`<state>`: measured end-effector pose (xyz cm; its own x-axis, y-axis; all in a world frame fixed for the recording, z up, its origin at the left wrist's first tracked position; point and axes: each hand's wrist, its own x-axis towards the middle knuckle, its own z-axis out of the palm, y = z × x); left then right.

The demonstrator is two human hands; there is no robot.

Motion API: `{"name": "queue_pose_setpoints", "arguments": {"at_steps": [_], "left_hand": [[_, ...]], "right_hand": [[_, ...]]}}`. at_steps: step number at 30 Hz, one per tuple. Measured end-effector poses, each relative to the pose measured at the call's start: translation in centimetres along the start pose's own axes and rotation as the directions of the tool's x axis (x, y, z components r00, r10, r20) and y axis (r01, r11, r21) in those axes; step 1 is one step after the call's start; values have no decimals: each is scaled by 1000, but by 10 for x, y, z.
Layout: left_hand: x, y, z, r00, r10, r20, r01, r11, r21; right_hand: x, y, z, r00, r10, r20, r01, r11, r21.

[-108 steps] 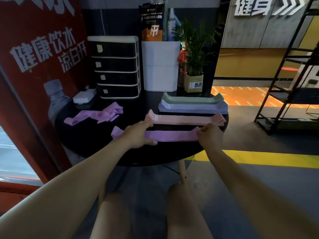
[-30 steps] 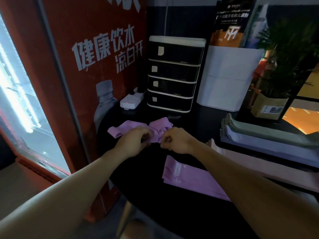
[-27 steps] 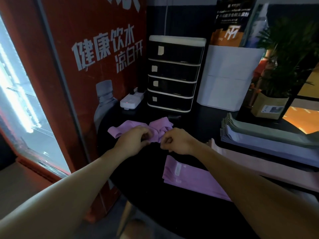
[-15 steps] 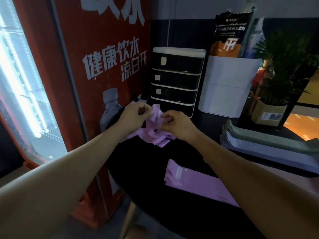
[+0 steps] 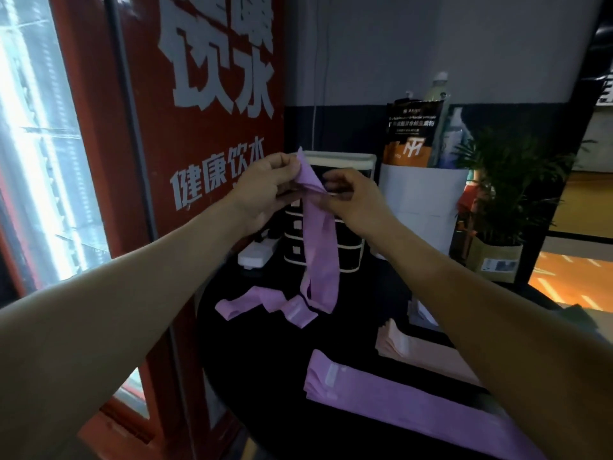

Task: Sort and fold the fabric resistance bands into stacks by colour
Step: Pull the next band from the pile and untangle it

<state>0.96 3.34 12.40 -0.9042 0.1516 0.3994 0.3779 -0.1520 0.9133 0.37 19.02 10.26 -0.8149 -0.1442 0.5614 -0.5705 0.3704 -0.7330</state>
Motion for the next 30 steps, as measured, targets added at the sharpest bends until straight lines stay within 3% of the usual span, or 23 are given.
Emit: {"name": "queue_pose_setpoints", "arguments": {"at_steps": [3,7,12,15,18,23,27,30], "left_hand": [[3,19,12,1000,21,20,-21,1000,-21],[7,34,26,997,54,-56,-56,998,-18],[3,43,41,991,26,-135,-47,986,-157],[-2,44,53,993,-29,-117,6,982,-188],[-8,42,63,999,-33,-36,30,997,-75],[-12,45,72,995,-10,103,11,1000,-9],[-11,48,72,994,8,109,-20,994,105],[-14,48,72,993,-7,115,-1,998,70]], "right_hand": [[1,-13,-12,997,-67,24,68,996,-59],[2,-29,-30,980,-176,-91,155,966,-207],[-8,-26,-47,989,-147,-23,131,936,-327],[-21,-26,-51,995,-85,53,90,991,-103],[-24,-32,-56,998,-39,42,35,994,100],[-20,-38,-64,1000,26,15,-27,998,51],[-24,-43,-71,999,18,-47,-12,992,127],[-28,-48,-77,997,57,-58,-45,980,194]]}}
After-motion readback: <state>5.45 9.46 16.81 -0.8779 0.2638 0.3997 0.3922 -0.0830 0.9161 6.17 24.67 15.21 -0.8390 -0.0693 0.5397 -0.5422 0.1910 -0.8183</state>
